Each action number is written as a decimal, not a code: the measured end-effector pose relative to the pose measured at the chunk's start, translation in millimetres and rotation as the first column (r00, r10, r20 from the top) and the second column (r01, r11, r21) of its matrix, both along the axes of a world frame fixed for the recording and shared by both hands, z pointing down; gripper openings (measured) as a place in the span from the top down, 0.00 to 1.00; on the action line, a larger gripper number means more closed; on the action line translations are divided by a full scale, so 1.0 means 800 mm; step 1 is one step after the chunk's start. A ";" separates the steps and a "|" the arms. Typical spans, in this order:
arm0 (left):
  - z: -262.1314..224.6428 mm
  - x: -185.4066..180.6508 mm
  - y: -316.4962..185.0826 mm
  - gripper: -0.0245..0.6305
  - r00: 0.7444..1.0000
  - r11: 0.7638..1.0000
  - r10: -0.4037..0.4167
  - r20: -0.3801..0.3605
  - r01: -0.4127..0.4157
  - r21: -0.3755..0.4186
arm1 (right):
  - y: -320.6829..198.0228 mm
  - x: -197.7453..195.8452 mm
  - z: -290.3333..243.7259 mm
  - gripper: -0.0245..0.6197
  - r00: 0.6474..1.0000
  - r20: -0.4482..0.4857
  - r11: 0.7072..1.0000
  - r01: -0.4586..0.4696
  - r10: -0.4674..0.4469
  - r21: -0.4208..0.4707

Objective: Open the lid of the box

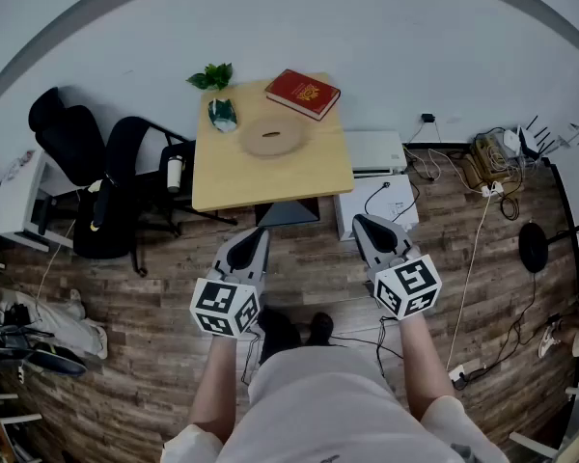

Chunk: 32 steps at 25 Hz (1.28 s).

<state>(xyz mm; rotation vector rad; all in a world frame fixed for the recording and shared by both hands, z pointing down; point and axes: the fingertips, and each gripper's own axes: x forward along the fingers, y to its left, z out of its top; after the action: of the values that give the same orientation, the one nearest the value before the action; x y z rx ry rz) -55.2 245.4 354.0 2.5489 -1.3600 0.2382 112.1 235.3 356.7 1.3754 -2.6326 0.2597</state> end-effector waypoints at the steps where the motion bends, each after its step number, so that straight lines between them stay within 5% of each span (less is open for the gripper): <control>1: 0.000 -0.001 0.000 0.95 1.000 1.000 -0.002 -0.002 0.002 -0.003 | 0.001 0.000 -0.002 0.96 1.000 -0.003 1.000 0.003 -0.003 0.003; 18: -0.016 0.016 0.002 0.95 0.999 1.000 -0.015 -0.051 0.016 0.013 | 0.011 0.020 -0.014 0.96 1.000 0.013 0.999 -0.011 0.011 0.035; 32: -0.001 0.014 0.004 0.95 0.998 1.000 -0.020 -0.059 0.018 -0.021 | 0.017 0.028 0.016 0.96 1.000 0.007 0.999 -0.013 0.013 -0.029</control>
<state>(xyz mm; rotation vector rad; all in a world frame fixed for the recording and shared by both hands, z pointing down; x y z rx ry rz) -44.1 248.7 352.9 2.5047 -1.3526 0.1705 134.1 248.6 369.2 1.3854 -2.6156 0.3035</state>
